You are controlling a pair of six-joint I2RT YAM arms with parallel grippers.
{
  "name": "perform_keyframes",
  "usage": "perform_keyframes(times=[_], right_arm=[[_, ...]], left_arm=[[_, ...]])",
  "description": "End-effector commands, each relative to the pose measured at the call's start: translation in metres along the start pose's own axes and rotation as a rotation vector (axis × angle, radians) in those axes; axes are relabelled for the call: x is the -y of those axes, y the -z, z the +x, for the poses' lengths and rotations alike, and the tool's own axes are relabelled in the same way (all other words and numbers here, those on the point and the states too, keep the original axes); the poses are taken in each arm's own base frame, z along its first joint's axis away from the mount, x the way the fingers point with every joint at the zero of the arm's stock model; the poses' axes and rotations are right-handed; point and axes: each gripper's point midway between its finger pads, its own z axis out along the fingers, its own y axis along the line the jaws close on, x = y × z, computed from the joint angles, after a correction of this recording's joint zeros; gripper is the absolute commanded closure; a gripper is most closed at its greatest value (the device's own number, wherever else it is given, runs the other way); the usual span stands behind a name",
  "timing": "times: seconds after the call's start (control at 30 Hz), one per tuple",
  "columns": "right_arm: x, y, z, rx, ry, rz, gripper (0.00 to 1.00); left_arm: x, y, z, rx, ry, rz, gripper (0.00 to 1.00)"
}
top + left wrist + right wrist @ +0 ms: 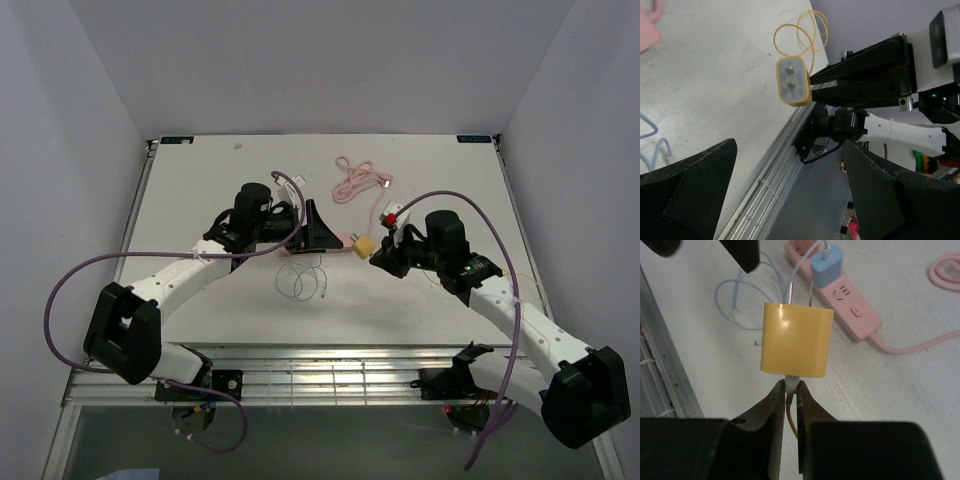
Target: Insert the plug
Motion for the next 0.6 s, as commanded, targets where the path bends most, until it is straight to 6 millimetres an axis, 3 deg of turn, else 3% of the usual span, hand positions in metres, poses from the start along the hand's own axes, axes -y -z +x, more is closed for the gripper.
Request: perform_keyframes(times=[0.0,0.27,0.43,0.57], right_arm=[[-0.031,0.006,-0.039,0.103,0.152,-0.136,0.92],[-0.059,0.007,-0.049,0.117,0.227,-0.249,0.92],[-0.064,0.008,-0.053,0.126,0.249,-0.263,0.92],[-0.065,0.009,-0.057,0.134,0.254,-0.26,0.92]], left_arm=[[0.038,-0.003,0.001,-0.051,-0.06,0.155,0.02],[0.043,-0.012,0.009,-0.079,-0.063,0.169,0.02],[0.045,-0.014,0.012,-0.089,-0.068,0.175,0.02],[0.046,-0.014,0.018,-0.109,-0.068,0.186,0.14]])
